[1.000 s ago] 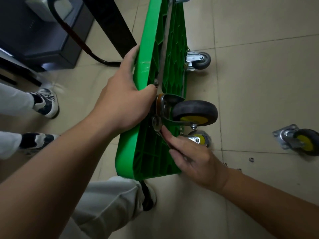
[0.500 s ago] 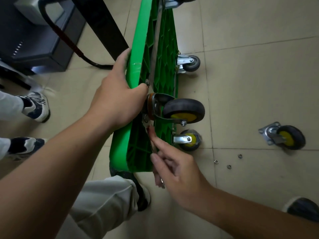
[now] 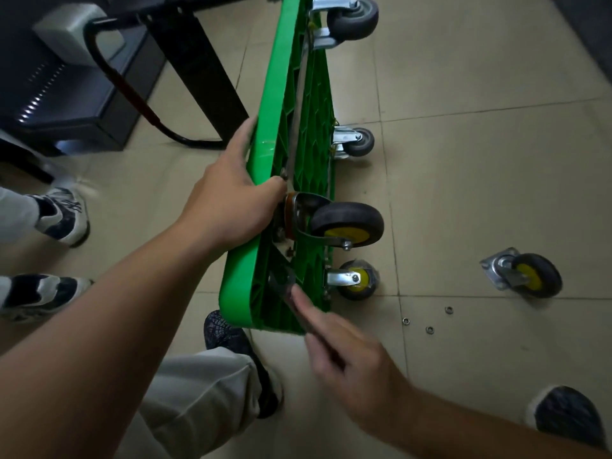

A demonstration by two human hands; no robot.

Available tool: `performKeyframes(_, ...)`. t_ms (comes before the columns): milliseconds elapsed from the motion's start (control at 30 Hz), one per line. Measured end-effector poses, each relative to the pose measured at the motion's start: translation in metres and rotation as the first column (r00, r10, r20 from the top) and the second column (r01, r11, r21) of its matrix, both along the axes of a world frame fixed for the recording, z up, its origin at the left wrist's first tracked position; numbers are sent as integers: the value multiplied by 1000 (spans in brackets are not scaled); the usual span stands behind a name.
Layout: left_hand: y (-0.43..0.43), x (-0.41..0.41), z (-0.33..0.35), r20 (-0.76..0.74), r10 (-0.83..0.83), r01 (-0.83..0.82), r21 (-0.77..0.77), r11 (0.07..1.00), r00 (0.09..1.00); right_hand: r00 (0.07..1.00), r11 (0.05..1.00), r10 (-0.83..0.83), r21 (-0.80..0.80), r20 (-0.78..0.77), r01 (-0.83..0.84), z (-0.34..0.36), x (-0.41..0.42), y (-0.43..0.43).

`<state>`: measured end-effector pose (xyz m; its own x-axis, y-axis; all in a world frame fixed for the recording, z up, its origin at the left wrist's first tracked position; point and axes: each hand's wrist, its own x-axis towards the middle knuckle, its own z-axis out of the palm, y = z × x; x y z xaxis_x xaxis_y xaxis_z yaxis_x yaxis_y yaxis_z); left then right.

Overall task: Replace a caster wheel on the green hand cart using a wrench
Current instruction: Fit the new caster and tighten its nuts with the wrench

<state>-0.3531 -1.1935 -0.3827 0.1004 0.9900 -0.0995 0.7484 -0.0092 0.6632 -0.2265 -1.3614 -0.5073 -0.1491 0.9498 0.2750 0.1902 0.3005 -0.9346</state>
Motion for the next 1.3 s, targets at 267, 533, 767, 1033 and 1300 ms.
performKeyframes(267,1,3,-2,-30,2,-1,15,1000,1000,999,975,-4,224,53,-8,-39,14,76)
performKeyframes(533,1,1,0,-30,-1,2,9,1000,1000,974,974,213,99,-79,-205,-43,14,76)
performKeyframes(767,-3,7,1,-24,4,-4,0,1000,1000,973,982,189,54,-133,-183,-37,0,51)
performKeyframes(1033,-4,10,5,-44,9,-9,-8,1000,999,987,976,74,214,-143,-42,-30,11,52)
performKeyframes(1300,-2,10,3,-65,13,-12,16,1000,998,893,978,167,-43,-418,-203,-15,1,58)
